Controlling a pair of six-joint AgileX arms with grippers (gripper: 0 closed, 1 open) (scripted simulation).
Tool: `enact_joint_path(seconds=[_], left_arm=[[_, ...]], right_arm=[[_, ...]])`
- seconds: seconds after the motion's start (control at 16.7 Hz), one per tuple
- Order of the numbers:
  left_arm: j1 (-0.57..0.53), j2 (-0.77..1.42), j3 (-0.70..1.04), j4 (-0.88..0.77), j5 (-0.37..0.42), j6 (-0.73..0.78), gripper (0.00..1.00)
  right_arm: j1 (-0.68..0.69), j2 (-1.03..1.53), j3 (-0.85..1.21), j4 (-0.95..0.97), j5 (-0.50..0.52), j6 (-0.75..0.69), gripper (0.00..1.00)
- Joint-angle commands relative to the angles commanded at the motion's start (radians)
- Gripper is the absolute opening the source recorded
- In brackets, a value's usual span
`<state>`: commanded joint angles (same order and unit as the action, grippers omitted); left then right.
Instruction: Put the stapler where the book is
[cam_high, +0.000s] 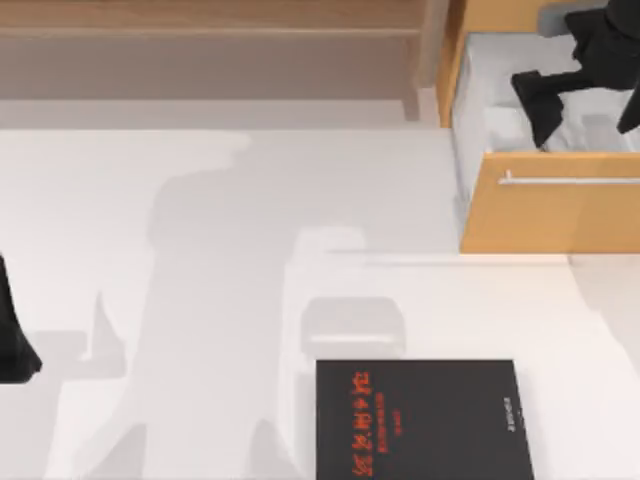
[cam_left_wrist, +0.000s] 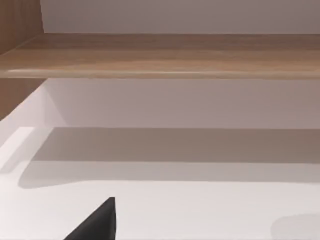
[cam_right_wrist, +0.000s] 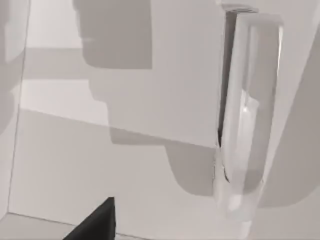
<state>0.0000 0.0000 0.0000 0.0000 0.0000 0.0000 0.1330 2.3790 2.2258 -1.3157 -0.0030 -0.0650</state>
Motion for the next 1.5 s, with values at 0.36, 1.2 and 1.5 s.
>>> enact_joint_path(seconds=[0.36, 1.2, 1.5], left_arm=[[0.0, 0.0, 0.0, 0.0, 0.0, 0.0, 1.0], [0.0, 0.0, 0.0, 0.0, 0.0, 0.0, 1.0], [0.0, 0.0, 0.0, 0.0, 0.0, 0.0, 1.0]], right_arm=[[0.083, -0.184, -0.016, -0.163, 0.005, 0.08, 1.0], [-0.002, 0.018, -0.104, 0.128, 0.001, -0.003, 1.0], [-0.007, 0.088, -0.118, 0.204, -0.002, -0.008, 1.0]])
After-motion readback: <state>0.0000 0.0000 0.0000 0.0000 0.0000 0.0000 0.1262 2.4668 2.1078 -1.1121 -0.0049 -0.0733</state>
